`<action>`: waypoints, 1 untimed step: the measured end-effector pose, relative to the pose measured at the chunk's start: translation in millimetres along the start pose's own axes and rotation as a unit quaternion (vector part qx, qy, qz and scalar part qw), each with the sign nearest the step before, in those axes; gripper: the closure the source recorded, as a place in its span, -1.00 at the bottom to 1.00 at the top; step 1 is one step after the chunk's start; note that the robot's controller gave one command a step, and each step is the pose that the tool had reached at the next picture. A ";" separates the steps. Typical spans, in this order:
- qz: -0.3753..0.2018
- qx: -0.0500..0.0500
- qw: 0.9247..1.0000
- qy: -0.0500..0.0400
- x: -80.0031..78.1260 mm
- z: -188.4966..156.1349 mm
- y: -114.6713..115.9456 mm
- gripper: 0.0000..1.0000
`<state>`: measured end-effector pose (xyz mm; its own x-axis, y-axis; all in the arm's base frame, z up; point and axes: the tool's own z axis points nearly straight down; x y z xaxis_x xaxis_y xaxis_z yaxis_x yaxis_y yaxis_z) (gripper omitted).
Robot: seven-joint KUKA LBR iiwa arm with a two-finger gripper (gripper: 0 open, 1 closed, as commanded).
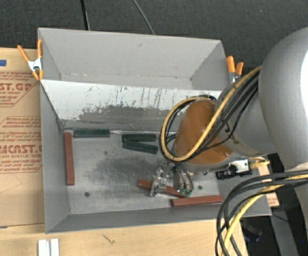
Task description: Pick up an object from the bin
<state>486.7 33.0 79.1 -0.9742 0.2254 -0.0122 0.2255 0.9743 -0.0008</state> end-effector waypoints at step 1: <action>-0.001 0.000 1.000 0.006 2.6 -12.1 0.4 1.00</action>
Offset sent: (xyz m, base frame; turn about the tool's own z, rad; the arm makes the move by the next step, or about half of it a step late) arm 0.0001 -0.0002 0.0868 0.0000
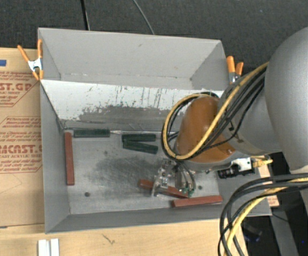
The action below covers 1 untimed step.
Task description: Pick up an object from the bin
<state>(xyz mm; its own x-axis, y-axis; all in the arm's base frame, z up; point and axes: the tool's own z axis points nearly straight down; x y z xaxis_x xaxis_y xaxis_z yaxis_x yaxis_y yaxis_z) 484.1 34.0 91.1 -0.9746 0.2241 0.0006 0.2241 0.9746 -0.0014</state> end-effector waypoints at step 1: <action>0.000 0.000 1.000 0.003 0.8 -26.5 -0.2 1.00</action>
Offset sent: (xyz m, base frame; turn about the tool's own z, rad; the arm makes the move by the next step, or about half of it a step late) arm 0.0001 -0.0001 0.0470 0.0000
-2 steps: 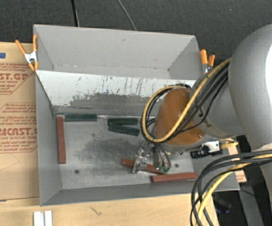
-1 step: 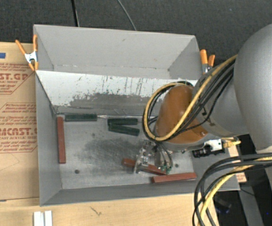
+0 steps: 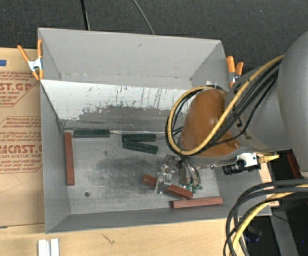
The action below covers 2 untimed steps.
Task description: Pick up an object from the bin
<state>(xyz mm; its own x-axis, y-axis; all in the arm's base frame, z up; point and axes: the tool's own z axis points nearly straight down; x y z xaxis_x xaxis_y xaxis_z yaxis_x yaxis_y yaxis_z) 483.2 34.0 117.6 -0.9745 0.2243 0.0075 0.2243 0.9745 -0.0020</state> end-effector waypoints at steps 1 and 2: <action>0.000 -0.001 1.000 -0.004 -1.6 -26.0 0.6 1.00; 0.000 -0.002 1.000 -0.006 -2.1 -33.4 0.9 1.00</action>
Offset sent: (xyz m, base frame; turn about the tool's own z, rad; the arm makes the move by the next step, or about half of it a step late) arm 0.0002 -0.0001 0.0056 0.0000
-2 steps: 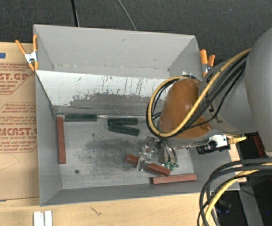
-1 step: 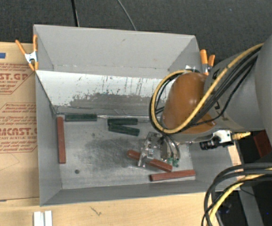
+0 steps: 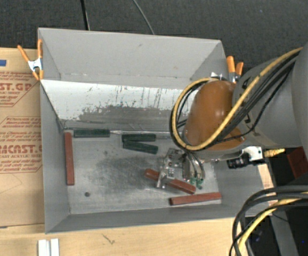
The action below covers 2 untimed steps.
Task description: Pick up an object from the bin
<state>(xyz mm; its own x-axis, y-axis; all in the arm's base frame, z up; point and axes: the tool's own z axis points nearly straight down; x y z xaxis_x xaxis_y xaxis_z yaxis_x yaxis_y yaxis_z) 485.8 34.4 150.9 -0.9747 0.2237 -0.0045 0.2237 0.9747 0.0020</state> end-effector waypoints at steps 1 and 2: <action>0.000 0.000 1.000 0.001 0.5 0.0 -0.2 1.00; 0.000 0.001 1.000 0.002 0.7 -1.9 -0.1 1.00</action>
Offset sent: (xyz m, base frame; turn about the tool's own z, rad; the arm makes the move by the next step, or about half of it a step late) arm 0.0000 -0.0002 0.0070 0.0000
